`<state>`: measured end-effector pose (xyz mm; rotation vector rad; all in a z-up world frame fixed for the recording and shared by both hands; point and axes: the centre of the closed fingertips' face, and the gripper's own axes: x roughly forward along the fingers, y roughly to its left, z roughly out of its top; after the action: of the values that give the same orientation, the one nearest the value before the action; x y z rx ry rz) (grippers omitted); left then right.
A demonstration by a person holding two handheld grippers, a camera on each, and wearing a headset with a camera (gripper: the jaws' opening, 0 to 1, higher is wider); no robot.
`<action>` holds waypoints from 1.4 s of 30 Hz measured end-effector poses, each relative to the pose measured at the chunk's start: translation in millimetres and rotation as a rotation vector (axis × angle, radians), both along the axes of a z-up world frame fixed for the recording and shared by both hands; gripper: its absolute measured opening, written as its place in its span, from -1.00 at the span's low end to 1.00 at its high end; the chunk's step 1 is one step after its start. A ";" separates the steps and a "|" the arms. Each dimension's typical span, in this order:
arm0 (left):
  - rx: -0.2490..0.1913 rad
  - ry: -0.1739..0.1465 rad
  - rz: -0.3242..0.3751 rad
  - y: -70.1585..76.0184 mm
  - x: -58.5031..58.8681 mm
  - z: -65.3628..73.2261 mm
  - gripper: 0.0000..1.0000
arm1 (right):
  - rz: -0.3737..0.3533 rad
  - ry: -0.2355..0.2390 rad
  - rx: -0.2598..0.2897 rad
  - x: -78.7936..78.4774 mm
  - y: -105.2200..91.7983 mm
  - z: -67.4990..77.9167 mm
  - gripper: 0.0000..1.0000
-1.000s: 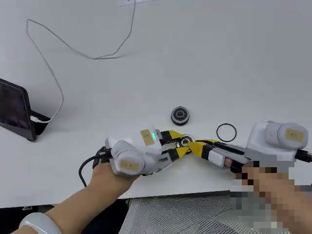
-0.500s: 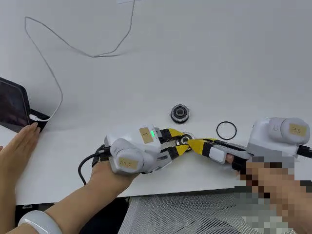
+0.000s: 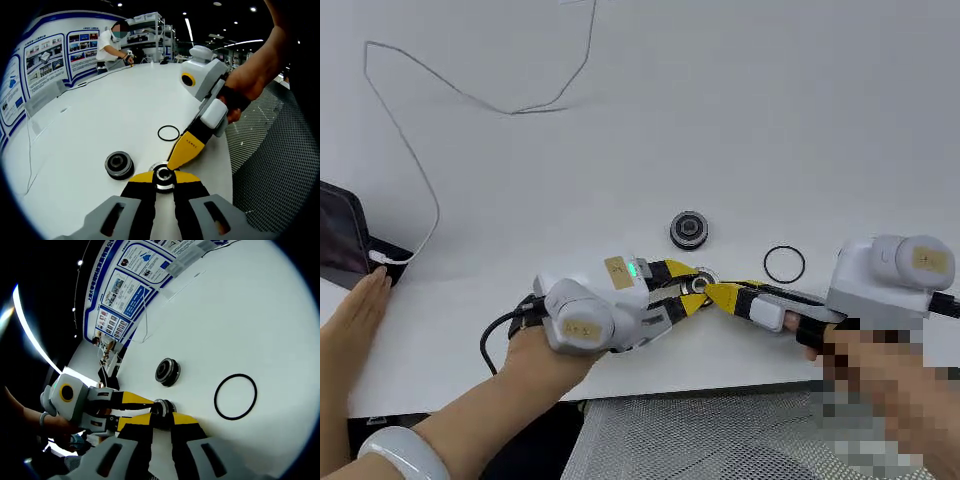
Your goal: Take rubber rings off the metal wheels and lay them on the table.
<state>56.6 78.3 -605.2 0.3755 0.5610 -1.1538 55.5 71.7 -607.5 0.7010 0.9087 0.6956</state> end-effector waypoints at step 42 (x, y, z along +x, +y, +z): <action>0.003 0.001 0.003 0.1 0.9 -1.5 -0.75 | 0.028 -0.058 -0.045 3.6 -5.9 5.5 -0.97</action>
<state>57.5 78.4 -606.7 0.3762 0.5640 -1.1504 59.1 65.8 -602.0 0.6263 0.8796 0.7147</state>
